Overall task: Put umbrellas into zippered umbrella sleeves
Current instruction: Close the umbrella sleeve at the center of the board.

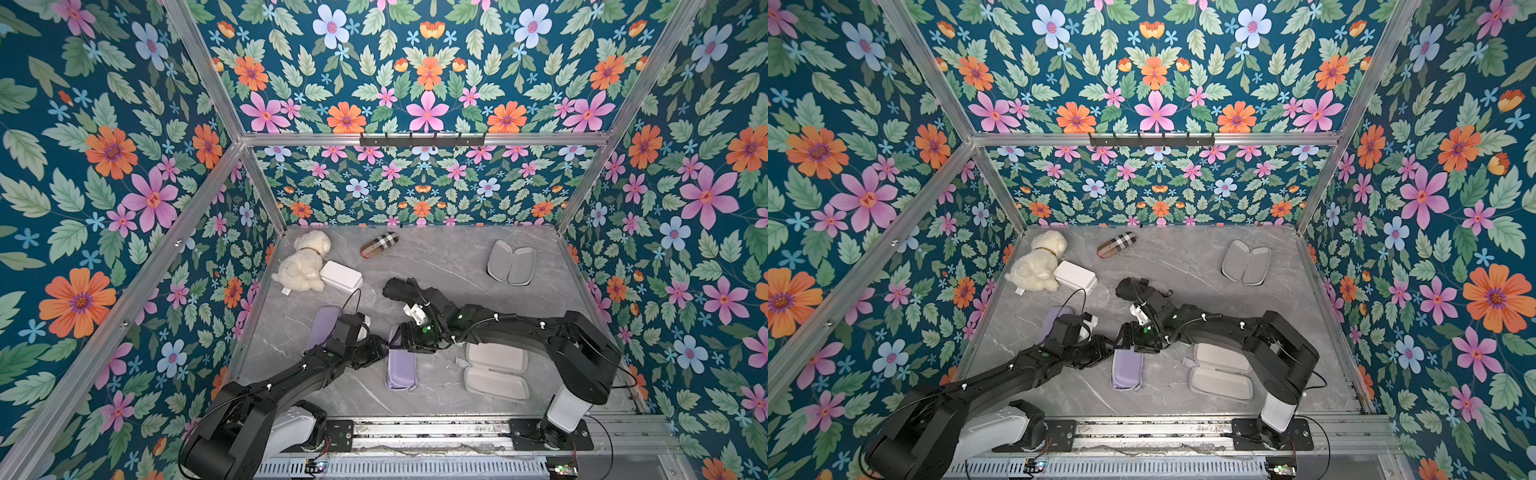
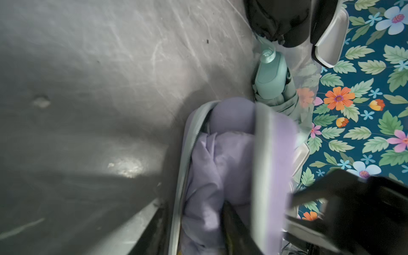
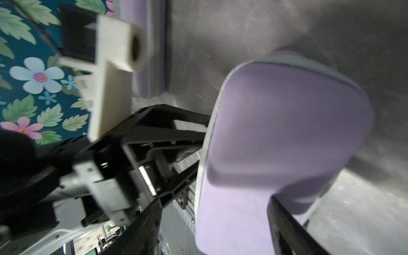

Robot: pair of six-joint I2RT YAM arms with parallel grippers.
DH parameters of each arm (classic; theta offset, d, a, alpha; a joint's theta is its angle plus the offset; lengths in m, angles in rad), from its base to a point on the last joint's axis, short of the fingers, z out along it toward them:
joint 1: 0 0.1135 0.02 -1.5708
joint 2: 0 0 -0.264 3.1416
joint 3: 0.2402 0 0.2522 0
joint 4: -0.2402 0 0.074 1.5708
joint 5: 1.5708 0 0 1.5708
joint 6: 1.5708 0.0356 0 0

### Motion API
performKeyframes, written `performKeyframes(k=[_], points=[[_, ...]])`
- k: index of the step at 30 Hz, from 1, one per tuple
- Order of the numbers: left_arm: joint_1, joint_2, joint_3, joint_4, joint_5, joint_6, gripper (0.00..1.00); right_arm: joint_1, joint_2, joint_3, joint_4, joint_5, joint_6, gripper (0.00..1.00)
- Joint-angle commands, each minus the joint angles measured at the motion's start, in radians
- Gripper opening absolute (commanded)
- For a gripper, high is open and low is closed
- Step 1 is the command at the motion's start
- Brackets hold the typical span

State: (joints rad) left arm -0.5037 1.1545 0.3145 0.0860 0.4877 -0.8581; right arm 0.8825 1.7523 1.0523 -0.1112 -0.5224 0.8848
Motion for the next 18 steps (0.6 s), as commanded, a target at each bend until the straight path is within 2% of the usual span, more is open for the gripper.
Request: performKeyframes(k=[1, 4, 8, 12, 15, 18], points=[[0.014, -0.012, 0.005, -0.069, 0.004, 0.013, 0.35, 0.0, 0.029, -0.022, 0.064, -0.004, 0.046, 0.74], [0.043, -0.041, 0.03, -0.129, 0.004, 0.03, 0.33, -0.011, 0.038, -0.044, 0.085, -0.011, 0.069, 0.74], [0.087, -0.048, 0.102, -0.298, -0.029, 0.088, 0.47, -0.025, 0.031, -0.065, 0.099, -0.015, 0.081, 0.73], [0.141, -0.09, 0.153, -0.414, -0.059, 0.109, 0.51, -0.025, 0.032, -0.063, 0.111, -0.029, 0.08, 0.72], [0.151, -0.156, 0.158, -0.408, -0.013, 0.099, 0.68, -0.025, 0.03, -0.057, 0.116, -0.037, 0.082, 0.71], [0.143, -0.207, 0.117, -0.356, 0.045, 0.051, 0.78, -0.025, 0.027, -0.051, 0.122, -0.042, 0.094, 0.66]])
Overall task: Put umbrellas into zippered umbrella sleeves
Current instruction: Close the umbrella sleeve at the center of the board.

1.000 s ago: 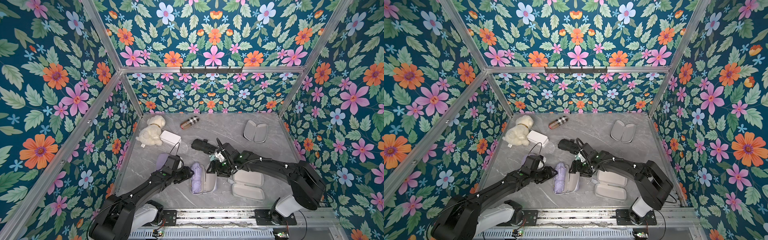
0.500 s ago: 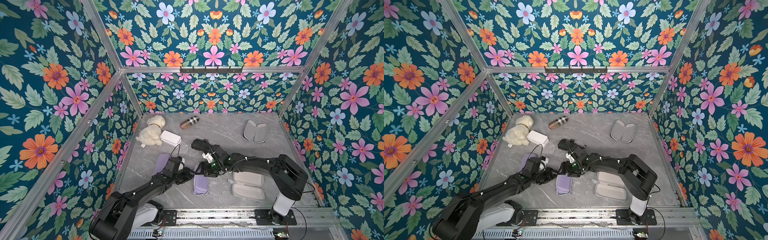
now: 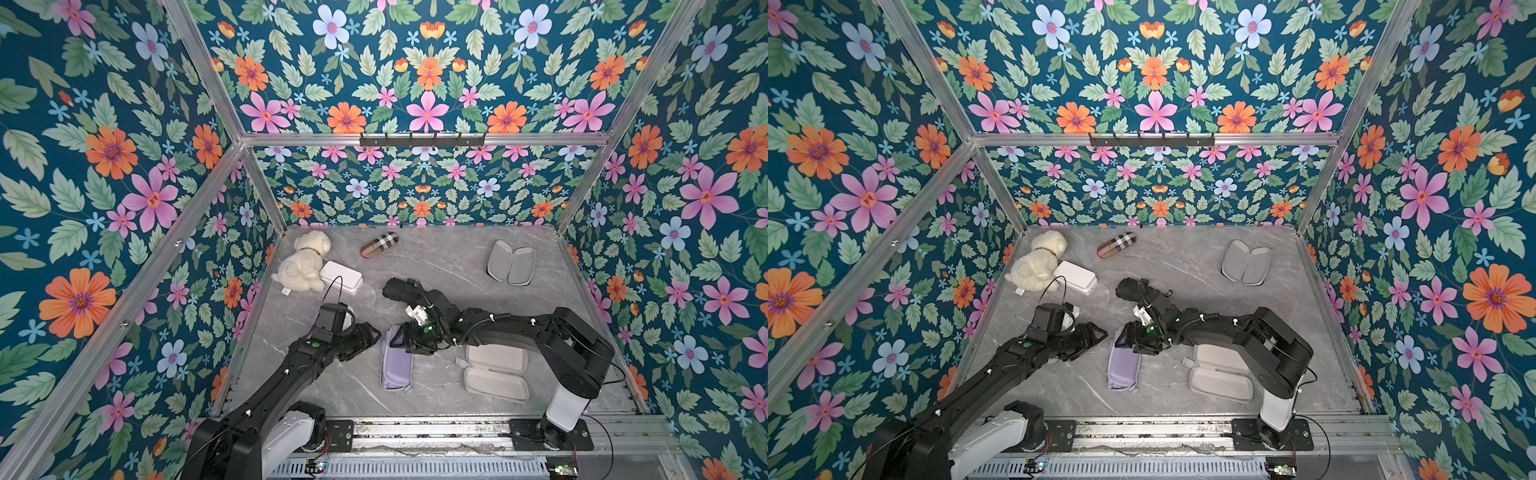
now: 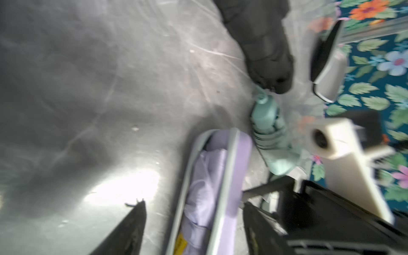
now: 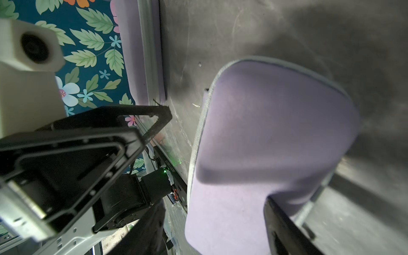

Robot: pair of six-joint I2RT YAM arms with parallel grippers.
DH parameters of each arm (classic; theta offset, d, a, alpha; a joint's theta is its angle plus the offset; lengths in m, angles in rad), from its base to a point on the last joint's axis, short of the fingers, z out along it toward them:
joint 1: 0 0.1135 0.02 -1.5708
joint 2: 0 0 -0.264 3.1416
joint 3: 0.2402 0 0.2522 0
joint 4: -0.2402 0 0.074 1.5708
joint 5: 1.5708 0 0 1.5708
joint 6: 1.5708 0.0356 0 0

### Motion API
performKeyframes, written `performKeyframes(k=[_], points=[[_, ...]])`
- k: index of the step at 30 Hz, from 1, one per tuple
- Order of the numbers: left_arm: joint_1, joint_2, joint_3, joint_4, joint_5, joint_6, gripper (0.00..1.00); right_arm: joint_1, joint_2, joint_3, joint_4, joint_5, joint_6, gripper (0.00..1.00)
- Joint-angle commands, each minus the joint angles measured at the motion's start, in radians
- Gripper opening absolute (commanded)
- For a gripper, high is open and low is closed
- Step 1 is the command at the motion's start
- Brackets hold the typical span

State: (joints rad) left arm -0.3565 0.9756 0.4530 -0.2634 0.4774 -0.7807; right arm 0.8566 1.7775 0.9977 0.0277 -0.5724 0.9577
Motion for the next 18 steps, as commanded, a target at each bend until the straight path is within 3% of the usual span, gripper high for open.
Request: performKeyframes(k=[1, 5, 9, 13, 18], points=[[-0.014, -0.038, -0.031, -0.005, 0.058, -0.03, 0.8, 0.001, 0.001, 0.005, -0.012, 0.008, 0.028, 0.63], [-0.105, -0.048, -0.082, 0.019, 0.032, -0.071, 0.82, -0.001, -0.003, 0.01, 0.007, 0.021, 0.061, 0.57], [-0.184, -0.024, -0.132, 0.096, 0.015, -0.111, 0.77, -0.004, -0.002, 0.01, 0.072, 0.007, 0.107, 0.55], [-0.194, 0.014, -0.142, 0.121, 0.015, -0.093, 0.66, -0.036, -0.054, -0.019, 0.083, -0.039, 0.115, 0.55], [-0.192, 0.014, -0.166, 0.144, 0.032, -0.109, 0.55, -0.084, -0.191, -0.114, -0.098, -0.025, 0.004, 0.64]])
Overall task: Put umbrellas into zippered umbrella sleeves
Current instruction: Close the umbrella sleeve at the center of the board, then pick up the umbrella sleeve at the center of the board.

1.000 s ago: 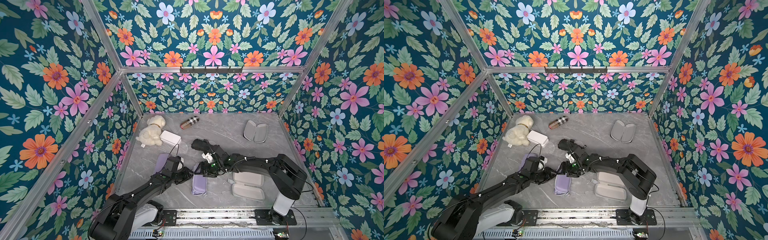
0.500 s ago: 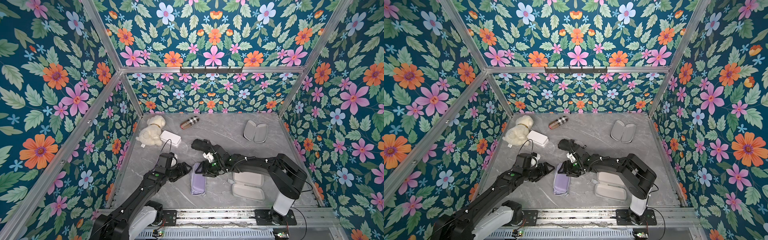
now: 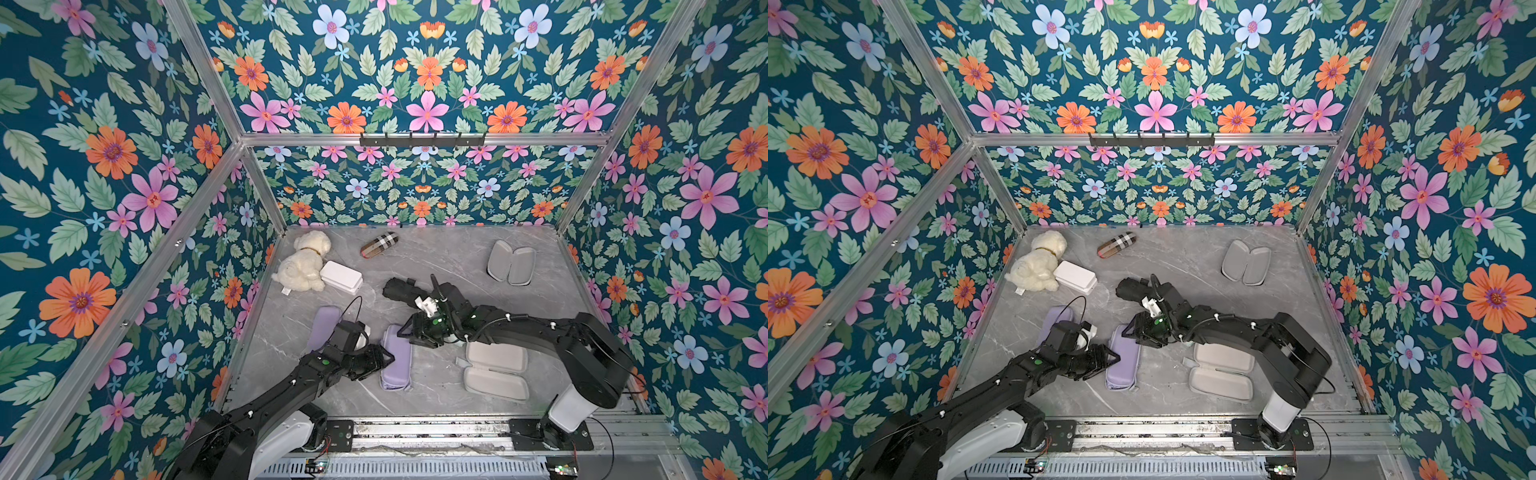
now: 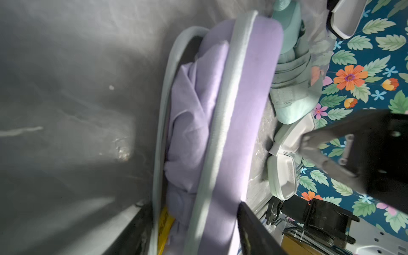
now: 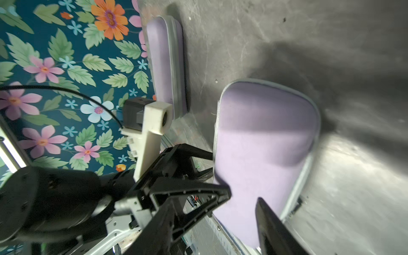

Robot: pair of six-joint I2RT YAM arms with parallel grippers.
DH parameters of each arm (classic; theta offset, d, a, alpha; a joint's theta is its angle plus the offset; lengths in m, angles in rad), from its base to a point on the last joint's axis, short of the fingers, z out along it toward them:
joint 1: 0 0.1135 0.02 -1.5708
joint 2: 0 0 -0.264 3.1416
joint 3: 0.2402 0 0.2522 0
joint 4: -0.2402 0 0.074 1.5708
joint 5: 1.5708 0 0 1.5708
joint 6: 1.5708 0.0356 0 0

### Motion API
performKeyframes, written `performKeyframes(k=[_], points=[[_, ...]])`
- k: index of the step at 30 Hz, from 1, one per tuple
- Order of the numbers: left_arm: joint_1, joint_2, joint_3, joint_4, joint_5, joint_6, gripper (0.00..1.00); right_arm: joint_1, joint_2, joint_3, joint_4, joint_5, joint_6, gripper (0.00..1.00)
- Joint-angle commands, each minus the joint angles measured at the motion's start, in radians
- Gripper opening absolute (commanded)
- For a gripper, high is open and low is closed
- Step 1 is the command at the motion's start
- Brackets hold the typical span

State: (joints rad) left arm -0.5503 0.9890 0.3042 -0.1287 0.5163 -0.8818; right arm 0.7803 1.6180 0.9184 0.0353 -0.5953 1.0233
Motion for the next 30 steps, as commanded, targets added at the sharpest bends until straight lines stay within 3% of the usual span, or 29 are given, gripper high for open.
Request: performKeyframes(k=[1, 6, 13, 20, 24, 30], points=[[0.001, 0.0, -0.025, 0.021, -0.002, -0.015, 0.54, -0.009, -0.033, -0.05, -0.127, -0.003, -0.076, 0.66], [0.001, -0.005, -0.058, 0.047, 0.009, -0.037, 0.41, 0.015, 0.02, -0.038, -0.109, -0.019, -0.11, 0.75], [0.001, -0.058, -0.116, 0.058, 0.006, -0.08, 0.29, 0.025, 0.152, -0.027, 0.039, -0.08, -0.089, 0.73], [0.002, -0.007, -0.213, 0.28, 0.039, -0.153, 0.17, 0.05, 0.26, -0.016, 0.146, -0.124, -0.134, 0.68], [0.002, 0.008, -0.223, 0.396, 0.041, -0.169, 0.13, 0.069, 0.296, -0.017, 0.251, -0.141, -0.131, 0.51], [0.016, 0.058, -0.166, 0.481, 0.074, -0.147, 0.11, 0.065, 0.224, -0.065, 0.437, -0.124, -0.102, 0.23]])
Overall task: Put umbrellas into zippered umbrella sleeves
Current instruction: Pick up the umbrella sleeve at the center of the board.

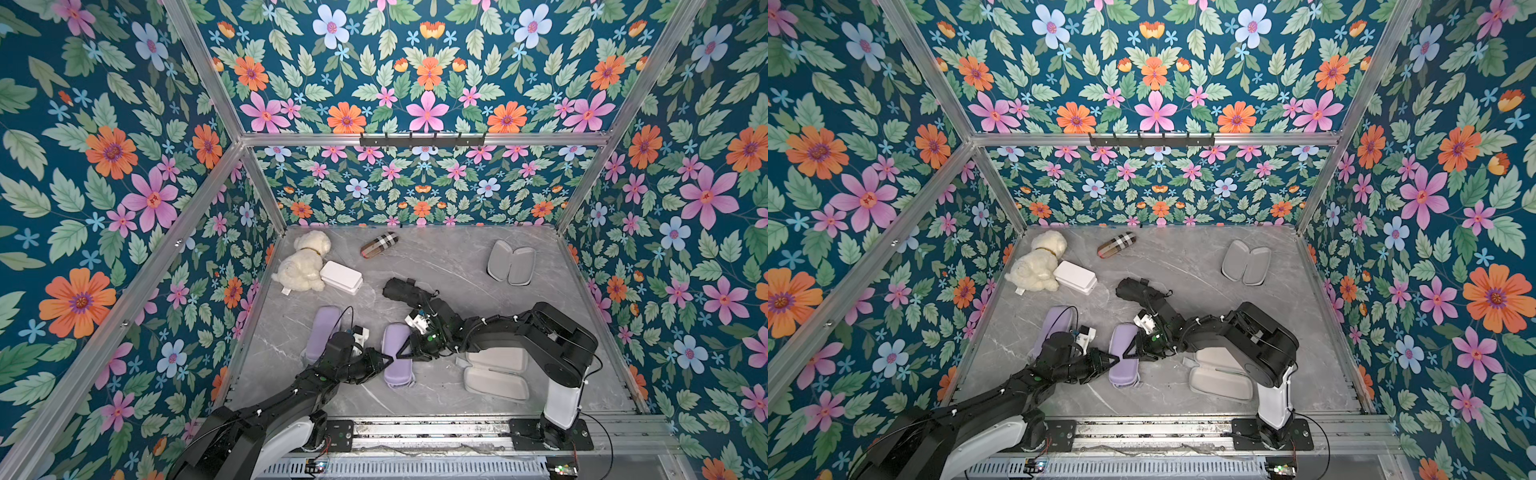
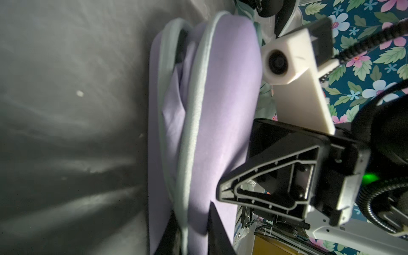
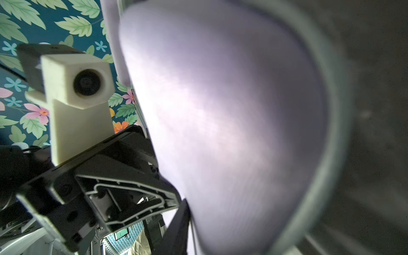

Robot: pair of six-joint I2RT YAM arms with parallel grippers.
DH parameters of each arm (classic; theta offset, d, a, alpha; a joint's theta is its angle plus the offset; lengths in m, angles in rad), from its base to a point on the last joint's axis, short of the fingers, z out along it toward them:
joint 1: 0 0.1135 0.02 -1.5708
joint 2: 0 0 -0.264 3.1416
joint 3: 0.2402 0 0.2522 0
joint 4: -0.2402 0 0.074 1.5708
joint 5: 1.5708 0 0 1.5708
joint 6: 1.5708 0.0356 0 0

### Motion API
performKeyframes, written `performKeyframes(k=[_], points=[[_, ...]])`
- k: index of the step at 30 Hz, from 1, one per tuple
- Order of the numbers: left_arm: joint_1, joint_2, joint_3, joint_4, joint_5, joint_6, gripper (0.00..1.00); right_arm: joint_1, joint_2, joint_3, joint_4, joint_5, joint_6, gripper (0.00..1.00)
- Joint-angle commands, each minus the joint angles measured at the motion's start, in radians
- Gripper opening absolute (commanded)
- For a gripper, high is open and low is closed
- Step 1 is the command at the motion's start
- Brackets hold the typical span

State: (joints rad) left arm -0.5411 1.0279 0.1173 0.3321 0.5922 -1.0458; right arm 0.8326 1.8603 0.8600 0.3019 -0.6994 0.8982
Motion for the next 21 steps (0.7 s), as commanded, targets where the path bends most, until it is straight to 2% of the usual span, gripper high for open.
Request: performKeyframes(k=[1, 4, 9, 12, 16, 19, 21], points=[[0.021, 0.024, 0.032, 0.023, 0.01, 0.022, 0.12, 0.01, -0.027, -0.012, 0.19, -0.022, 0.031, 0.2], [0.074, 0.014, 0.07, 0.015, 0.063, 0.032, 0.19, -0.01, -0.035, -0.048, 0.292, -0.032, 0.085, 0.15], [0.181, -0.046, 0.192, -0.163, 0.146, 0.129, 0.53, -0.078, -0.035, -0.111, 0.539, -0.067, 0.227, 0.11], [0.235, -0.051, 0.259, -0.262, 0.189, 0.191, 0.68, -0.091, -0.069, -0.089, 0.514, -0.074, 0.226, 0.11], [0.263, -0.027, 0.316, -0.325, 0.213, 0.252, 0.82, -0.124, -0.128, -0.049, 0.446, -0.102, 0.215, 0.11], [0.277, 0.009, 0.359, -0.347, 0.242, 0.285, 0.86, -0.151, -0.169, -0.018, 0.388, -0.14, 0.211, 0.12], [0.277, 0.032, 0.369, -0.283, 0.279, 0.247, 0.87, -0.159, -0.188, 0.007, 0.343, -0.165, 0.198, 0.12]])
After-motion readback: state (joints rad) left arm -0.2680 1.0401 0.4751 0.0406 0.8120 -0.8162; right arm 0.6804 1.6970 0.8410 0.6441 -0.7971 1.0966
